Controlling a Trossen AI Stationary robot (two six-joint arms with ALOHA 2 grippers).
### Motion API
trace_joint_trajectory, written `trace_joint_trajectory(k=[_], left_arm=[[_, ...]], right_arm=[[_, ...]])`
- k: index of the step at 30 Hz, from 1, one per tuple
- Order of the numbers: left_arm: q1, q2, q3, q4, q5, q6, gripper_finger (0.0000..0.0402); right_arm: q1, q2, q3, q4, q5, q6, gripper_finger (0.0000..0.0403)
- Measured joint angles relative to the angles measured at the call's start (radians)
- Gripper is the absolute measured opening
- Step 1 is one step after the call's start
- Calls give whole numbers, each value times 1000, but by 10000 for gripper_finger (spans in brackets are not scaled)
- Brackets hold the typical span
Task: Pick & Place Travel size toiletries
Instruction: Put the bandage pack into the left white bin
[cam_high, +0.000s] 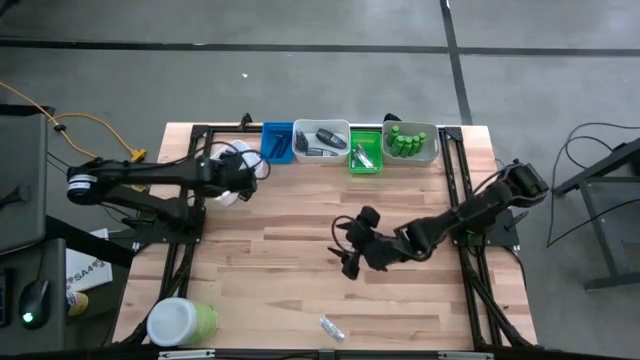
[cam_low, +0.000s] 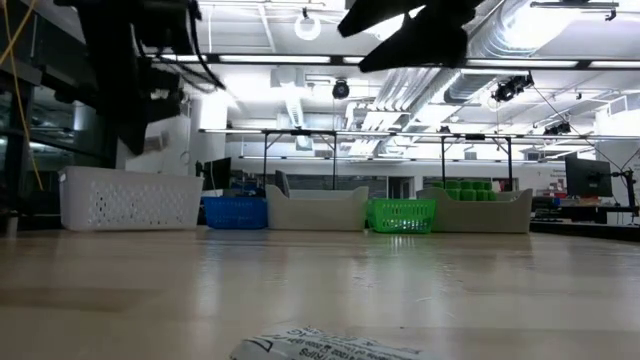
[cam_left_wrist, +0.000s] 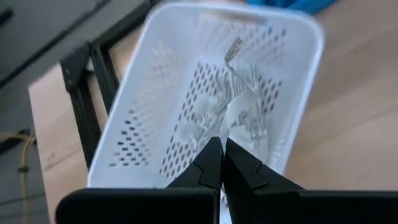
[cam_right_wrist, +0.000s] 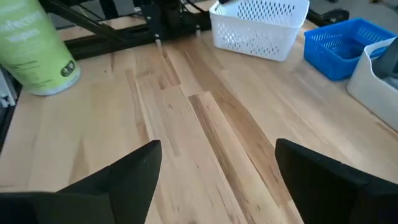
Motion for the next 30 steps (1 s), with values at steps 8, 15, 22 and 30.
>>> trace_joint_trajectory(k=[8,15,22,30], left_arm=[[95,96,0,1,97,77,67],[104,99,-1,6,84,77,147],[-20,-14,-1,24,53,55,156],[-239,-102,-1,49,30,54,156]], right_arm=[[89,0,0,-50,61,52,296],[157,0,0,-62,59,129,295],[238,1,0,-103,54,183,295],[329,35,1,-54,17,53,295]])
